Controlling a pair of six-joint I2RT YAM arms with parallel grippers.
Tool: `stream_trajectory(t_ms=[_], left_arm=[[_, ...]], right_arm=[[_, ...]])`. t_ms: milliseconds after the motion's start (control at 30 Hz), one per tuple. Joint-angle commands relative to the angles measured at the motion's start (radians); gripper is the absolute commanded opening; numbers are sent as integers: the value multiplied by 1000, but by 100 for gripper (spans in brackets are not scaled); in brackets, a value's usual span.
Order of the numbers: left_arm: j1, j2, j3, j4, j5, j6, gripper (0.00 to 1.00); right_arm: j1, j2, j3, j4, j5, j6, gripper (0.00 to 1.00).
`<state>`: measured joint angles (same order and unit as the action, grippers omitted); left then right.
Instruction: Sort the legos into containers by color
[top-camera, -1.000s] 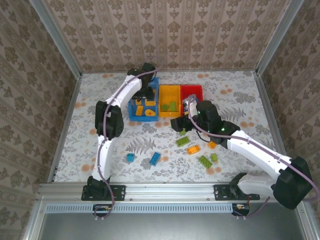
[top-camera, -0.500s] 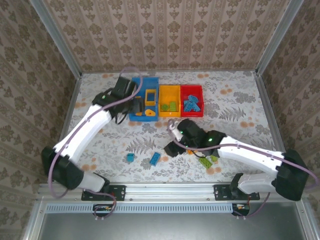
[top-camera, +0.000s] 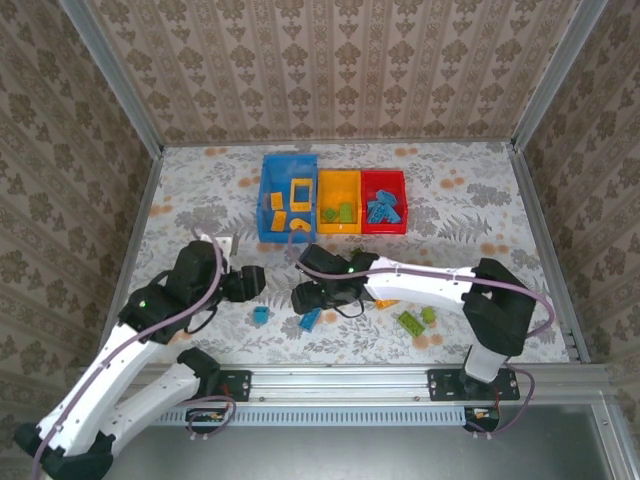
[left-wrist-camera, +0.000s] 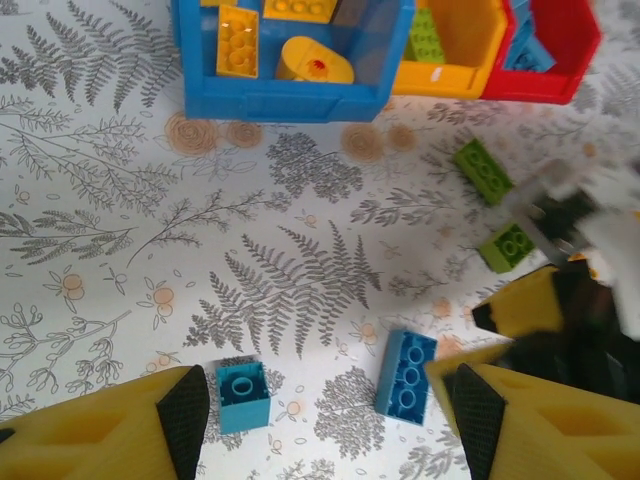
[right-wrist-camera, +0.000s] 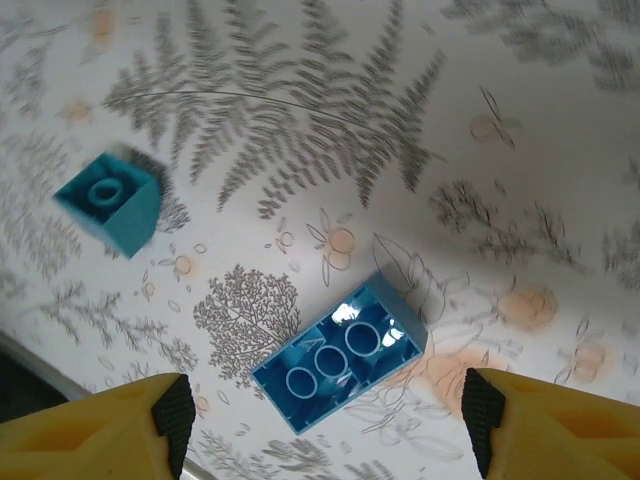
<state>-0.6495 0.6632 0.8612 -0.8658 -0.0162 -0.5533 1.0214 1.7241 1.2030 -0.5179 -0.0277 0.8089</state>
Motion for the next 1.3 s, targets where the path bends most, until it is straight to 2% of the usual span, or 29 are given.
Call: stream_trajectory(t_ms=[0, 133, 400, 467, 700, 767, 833, 1000, 1133, 1267], left_arm=[[-5, -42, 1, -80, 58, 22, 69], [-6, -97, 11, -117, 84, 51, 69], [-6, -165, 30, -168, 117, 75, 70], [-6, -168, 33, -172, 123, 76, 70], [-5, -167, 19, -139, 136, 71, 68], [-6, -161, 12, -114, 149, 64, 67], [-6, -142, 7, -71, 174, 58, 67], [-7, -32, 23, 75, 236, 45, 66], [-20, 116, 82, 197, 246, 45, 66], [-52, 285, 154, 303, 221, 60, 66]], right_arm=[[10, 73, 51, -203, 4, 359, 74], [55, 117, 51, -127, -4, 541, 77], [74, 257, 151, -103, 18, 648, 77], [74, 278, 161, -111, 18, 668, 73], [62, 279, 167, -144, 66, 654, 38], [54, 266, 168, -154, 85, 627, 29], [45, 236, 168, -176, 121, 586, 24], [-24, 90, 154, -282, 253, 423, 21], [-180, -53, 107, -280, 293, 217, 20], [-372, -54, 171, -285, 284, -44, 21]])
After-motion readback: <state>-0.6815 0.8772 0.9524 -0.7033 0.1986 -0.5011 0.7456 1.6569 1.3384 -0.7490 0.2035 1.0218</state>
